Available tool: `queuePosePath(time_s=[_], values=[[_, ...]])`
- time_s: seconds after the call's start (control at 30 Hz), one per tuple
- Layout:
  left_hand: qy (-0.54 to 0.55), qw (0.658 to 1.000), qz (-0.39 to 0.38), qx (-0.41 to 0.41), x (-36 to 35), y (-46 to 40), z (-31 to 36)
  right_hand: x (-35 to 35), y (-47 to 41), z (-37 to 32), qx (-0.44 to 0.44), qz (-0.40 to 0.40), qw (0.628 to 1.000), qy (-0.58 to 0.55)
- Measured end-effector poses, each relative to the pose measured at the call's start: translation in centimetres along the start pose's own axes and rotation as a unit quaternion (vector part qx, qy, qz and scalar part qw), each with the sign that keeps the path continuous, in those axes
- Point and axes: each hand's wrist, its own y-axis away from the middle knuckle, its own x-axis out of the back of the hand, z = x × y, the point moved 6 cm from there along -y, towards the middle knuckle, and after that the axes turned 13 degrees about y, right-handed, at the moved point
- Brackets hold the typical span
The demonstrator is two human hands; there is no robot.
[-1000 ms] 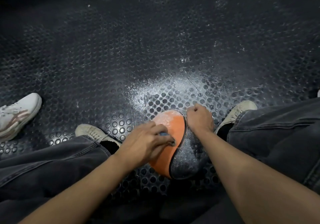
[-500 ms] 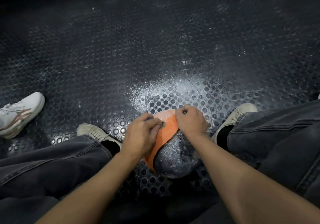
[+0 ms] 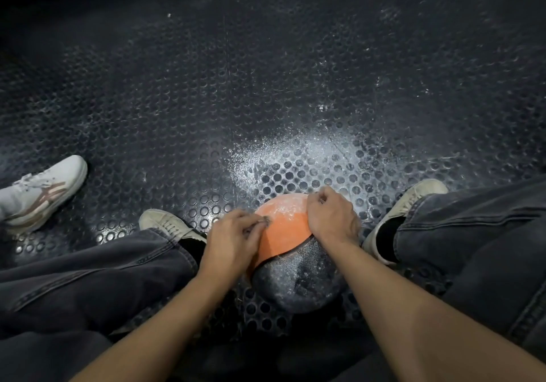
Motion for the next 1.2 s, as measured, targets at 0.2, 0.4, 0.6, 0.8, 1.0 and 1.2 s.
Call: queuePosePath(time_s=[0.2,0.4,0.6,0.8,1.0,1.2], values=[[0.033,0.998,0.019,0.041,-0.2,0.4,0.7,-0.2,0.5,-0.6,0.001,0.006,0.999,0.033],[0.047,0.986,0.062,0.147,0.9,-0.6,-2.1,-0.4,0.4,-0.7,0.006,-0.006,1.000,0.021],[0.053,0.998,-0.017,0.023,-1.0,0.5,1.6,-0.3,-0.3,0.1,-0.010,-0.007,1.000,0.002],[0.036,0.994,0.038,0.097,-0.2,-0.5,-0.3,-0.7,0.3,-0.5,-0.014,0.000,0.999,0.039],[0.052,0.993,0.044,0.092,-0.2,-1.2,-0.2,-0.7,-0.3,0.1,-0.027,-0.008,0.999,0.016],[0.031,0.999,-0.015,0.011,-1.2,-0.1,1.8,-1.2,-0.2,0.1,-0.040,0.001,0.998,0.040]])
